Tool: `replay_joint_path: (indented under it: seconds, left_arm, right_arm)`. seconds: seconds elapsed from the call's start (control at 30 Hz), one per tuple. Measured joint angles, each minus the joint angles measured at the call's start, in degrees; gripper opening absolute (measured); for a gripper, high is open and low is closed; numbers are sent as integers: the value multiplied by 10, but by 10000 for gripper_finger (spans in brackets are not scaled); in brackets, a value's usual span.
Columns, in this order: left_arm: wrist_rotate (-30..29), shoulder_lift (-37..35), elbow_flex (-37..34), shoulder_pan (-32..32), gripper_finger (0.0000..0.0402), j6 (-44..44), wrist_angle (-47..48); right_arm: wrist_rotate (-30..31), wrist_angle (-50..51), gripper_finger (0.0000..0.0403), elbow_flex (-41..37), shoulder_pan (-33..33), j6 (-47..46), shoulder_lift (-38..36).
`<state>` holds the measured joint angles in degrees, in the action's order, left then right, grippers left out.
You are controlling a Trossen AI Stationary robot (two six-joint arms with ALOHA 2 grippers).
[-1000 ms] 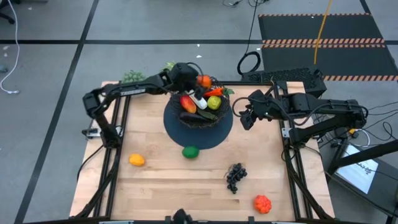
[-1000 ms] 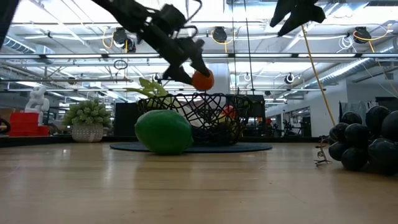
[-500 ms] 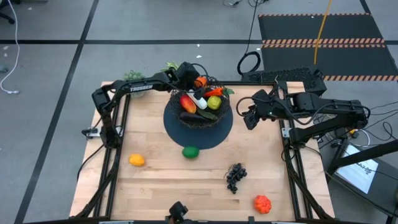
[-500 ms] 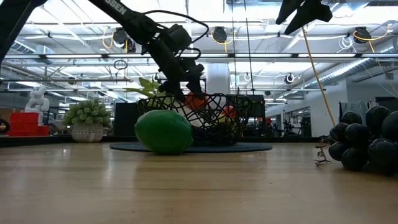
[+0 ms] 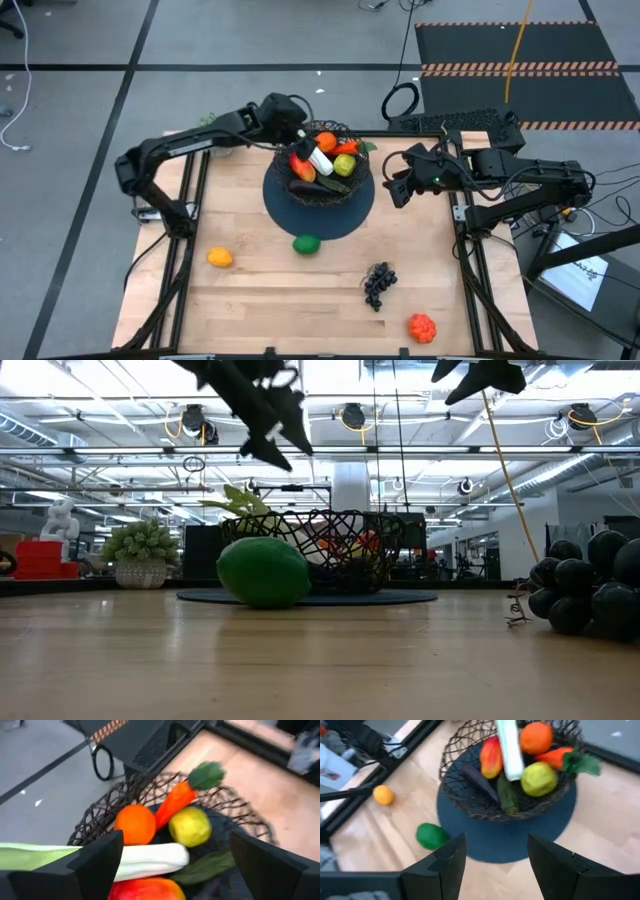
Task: Build produce basket
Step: Put the orange pumpkin into the wire basket
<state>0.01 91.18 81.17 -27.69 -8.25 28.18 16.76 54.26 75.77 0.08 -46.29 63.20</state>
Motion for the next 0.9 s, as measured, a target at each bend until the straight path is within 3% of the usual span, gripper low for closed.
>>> replay_joint_path:
  seconds: [0.23, 0.47, 0.73, 0.9]
  left_arm:
    - [2, -80, 0, 28, 326, -53, 89]
    - [30, -132, 0, 82, 287, -184, 177]
    - [17, -157, -1, 230, 241, -336, 194]
    - [-14, -156, -1, 352, 218, -416, 185]
  right_arm:
    - [-79, 2, 200, 0, 12, -57, 0]
    - [-86, 8, 200, 0, 80, -71, 0]
    - [-111, 40, 200, 0, 160, -102, 0]
    - [-89, 44, 200, 0, 230, -126, 4]
